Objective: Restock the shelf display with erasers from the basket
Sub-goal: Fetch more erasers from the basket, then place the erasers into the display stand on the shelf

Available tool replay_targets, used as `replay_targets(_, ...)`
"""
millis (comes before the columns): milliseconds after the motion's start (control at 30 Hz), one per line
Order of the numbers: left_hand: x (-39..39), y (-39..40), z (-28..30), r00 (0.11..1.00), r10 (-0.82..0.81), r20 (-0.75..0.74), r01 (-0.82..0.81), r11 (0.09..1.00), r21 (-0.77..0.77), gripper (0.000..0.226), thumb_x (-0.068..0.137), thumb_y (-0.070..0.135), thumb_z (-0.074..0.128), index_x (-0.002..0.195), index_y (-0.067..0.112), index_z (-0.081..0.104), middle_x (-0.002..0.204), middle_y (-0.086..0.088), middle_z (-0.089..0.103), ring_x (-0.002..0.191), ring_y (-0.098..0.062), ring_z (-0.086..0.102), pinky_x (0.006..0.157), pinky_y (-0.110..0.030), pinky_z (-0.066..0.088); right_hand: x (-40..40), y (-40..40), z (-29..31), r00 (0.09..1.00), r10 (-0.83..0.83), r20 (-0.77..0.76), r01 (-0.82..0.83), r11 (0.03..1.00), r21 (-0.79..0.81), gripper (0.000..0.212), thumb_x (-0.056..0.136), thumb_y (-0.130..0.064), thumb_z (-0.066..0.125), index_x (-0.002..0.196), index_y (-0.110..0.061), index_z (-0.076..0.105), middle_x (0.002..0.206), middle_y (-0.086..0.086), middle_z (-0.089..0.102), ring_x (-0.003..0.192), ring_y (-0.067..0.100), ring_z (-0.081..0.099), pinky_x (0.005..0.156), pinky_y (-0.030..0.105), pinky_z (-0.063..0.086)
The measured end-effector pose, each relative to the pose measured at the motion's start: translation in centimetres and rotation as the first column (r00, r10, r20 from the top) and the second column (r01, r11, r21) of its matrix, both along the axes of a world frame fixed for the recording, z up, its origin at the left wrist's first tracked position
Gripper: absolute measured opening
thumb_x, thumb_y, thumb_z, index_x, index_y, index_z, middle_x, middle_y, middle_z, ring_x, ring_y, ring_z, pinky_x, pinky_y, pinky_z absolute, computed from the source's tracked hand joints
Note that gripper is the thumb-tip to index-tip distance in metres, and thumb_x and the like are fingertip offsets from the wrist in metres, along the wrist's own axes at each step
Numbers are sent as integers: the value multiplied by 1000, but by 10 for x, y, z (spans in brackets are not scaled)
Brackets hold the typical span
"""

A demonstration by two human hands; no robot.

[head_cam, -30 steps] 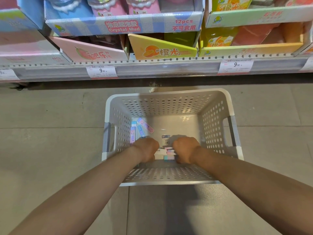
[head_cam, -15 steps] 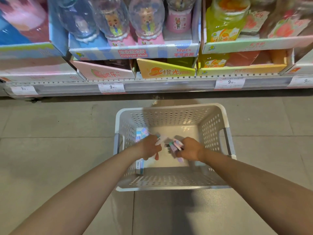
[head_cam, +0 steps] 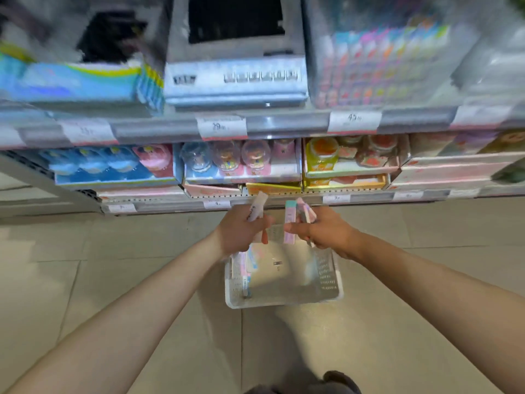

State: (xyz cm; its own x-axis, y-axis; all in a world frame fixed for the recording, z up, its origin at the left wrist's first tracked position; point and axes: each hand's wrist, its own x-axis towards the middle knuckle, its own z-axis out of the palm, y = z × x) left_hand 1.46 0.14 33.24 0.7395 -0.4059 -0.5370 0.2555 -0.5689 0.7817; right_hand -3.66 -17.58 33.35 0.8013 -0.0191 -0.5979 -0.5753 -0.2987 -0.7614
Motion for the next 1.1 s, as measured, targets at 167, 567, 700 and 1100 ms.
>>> replay_targets(167, -13, 7, 151, 998, 61, -28, -64, 989, -137, 34, 85, 25, 65, 86, -8, 55, 55, -7, 60, 59, -24, 42, 45, -22, 29, -12, 5, 145, 992, 30, 123, -39, 997, 67, 20, 77, -21, 71, 67, -8, 60, 39, -9, 45, 38, 6, 38, 37, 15, 28)
replay_targets(567, -39, 18, 507, 989, -1, 147, 49, 947, -317, 26, 85, 11, 63, 59, 14, 62, 40, 2, 53, 27, -4, 33, 32, -9, 25, -32, 31, 501, 917, 136, 376, -156, 987, 24, 25, 76, -18, 71, 59, -19, 53, 37, -11, 44, 38, 1, 36, 41, 13, 28)
replay_targets(700, -44, 29, 602, 967, -25, 254, 118, 927, -357, 31, 85, 15, 64, 54, 19, 60, 41, 0, 53, 31, -11, 27, 37, -15, 21, -43, 37, 600, 848, 142, 511, -176, 984, 17, 23, 73, -26, 72, 55, -23, 59, 48, -4, 43, 43, 7, 35, 42, 14, 27)
replay_targets(1100, -52, 19, 763, 798, -72, 598, 283, 921, -268, 25, 85, 8, 62, 61, 10, 56, 41, 3, 54, 30, -5, 34, 32, -12, 25, -44, 31, 764, 601, 108, 792, -123, 991, -42, 15, 81, -12, 66, 80, 1, 58, 51, 2, 45, 39, 4, 38, 40, 14, 31)
